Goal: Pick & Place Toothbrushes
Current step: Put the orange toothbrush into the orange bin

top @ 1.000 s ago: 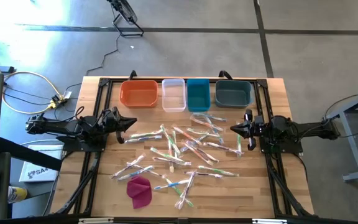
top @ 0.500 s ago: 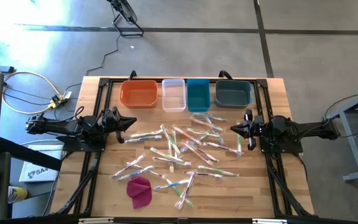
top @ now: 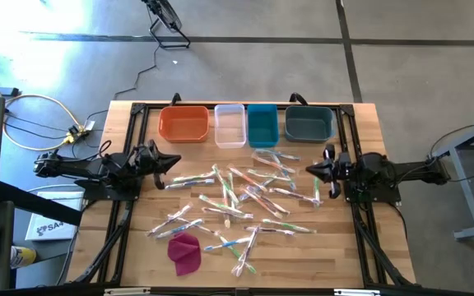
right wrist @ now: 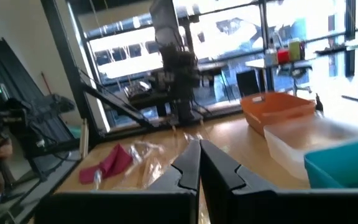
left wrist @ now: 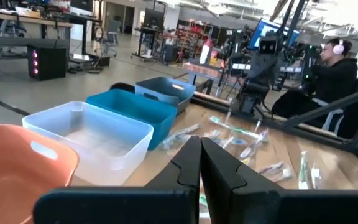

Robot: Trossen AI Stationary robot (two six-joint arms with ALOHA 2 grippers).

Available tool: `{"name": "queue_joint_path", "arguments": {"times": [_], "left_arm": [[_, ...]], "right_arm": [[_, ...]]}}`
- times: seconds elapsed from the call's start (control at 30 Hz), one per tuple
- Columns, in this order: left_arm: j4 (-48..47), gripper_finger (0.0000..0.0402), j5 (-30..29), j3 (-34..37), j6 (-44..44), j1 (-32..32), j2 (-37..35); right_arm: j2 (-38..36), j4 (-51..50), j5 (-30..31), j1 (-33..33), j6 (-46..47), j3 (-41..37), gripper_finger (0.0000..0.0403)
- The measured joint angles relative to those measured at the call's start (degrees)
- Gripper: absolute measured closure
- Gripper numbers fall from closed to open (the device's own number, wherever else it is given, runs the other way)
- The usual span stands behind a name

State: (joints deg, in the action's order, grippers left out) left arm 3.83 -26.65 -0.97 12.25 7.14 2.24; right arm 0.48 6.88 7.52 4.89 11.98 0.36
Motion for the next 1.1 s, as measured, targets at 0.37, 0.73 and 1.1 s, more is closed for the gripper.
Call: {"name": "queue_joint_path", "arguments": {"times": [0.37, 0.73, 1.1], "left_arm": [[-1.0, 0.0394, 6.9, 0.0, -12.0, 0.0, 0.0], [-1.0, 0.0394, 14.6, 0.0, -18.0, 0.0, 0.0], [-1.0, 0.0394, 13.8, 0.0, -17.8, 0.0, 0.0]], "right_arm": [[0.0, 0.9, 0.9, 0.0, -3.6, 0.0, 0.0401], [0.0, 0.2, 2.9, 0.0, -9.1, 0.0, 0.0401], [1.1, 3.7, 8.7, 0.0, -8.9, 0.0, 0.0401]]}}
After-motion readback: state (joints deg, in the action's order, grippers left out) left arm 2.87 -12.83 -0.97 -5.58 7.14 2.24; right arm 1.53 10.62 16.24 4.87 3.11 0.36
